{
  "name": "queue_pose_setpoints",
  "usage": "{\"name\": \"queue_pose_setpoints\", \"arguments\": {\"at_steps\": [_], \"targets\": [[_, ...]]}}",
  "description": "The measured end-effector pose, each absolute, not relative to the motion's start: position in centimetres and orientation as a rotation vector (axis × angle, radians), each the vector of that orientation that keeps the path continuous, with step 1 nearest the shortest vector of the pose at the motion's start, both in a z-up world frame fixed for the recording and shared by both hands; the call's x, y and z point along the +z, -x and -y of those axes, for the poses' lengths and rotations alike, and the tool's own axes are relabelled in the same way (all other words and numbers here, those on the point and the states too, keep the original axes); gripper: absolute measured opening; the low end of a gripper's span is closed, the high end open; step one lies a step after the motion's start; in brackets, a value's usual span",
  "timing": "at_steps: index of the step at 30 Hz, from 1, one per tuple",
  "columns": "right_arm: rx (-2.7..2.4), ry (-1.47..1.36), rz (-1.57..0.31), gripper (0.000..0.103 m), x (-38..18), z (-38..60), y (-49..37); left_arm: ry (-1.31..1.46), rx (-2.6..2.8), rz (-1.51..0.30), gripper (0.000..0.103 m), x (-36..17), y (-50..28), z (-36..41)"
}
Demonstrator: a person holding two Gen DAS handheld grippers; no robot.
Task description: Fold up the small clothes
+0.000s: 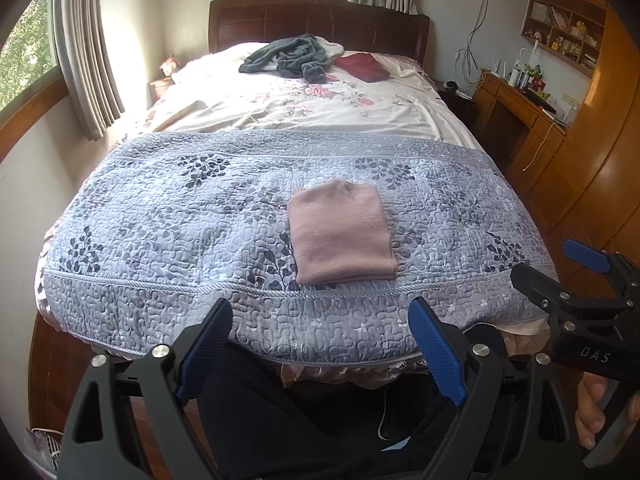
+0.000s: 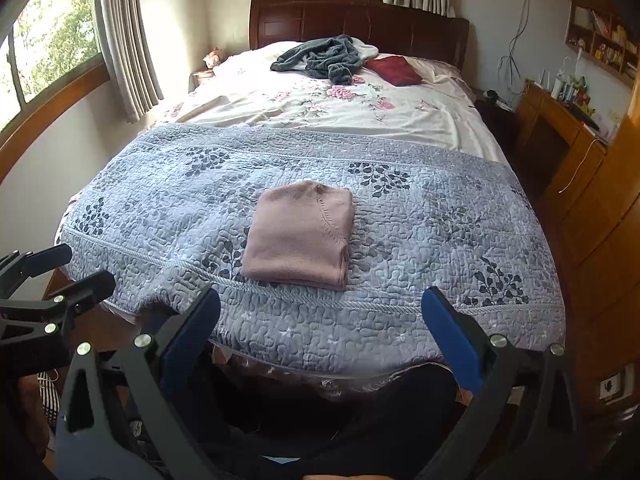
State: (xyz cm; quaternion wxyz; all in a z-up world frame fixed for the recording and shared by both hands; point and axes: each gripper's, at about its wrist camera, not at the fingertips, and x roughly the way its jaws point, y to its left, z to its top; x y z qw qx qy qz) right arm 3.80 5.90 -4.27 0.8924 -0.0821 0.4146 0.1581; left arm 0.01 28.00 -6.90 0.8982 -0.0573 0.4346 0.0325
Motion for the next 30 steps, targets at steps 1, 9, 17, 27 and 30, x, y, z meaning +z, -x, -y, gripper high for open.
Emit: {"name": "queue_pose_setpoints", "arguments": {"at_steps": [1, 9, 17, 27, 30], "targets": [[0.33, 0.17, -0.861, 0.1, -4.35, -5.94, -3.77, 0.117, 0.072, -0.898, 0.09, -6.86, 0.08, -27.95], [0.336, 0.16, -0.859, 0.1, -4.63, -5.87, -3.84, 0.107, 0.085, -0.885, 0.09, -6.81, 0.24, -27.88], [0.328, 0.152, -0.853, 0.1, -4.57, -5.71, -3.82, 0.106, 0.081, -0.888, 0.09, -7.21, 0.21, -27.78], [0.326, 0.14, -0.853, 0.1, -4.89, -5.57, -4.22, 0.1, 0.074, -0.896, 0.09, -7.42, -0.17, -27.62], [0.327, 0.138, -0.853, 0.1, -4.85, -5.53, -4.13, 0.096, 0.071, -0.898, 0.09, -7.45, -0.12, -27.54]]}}
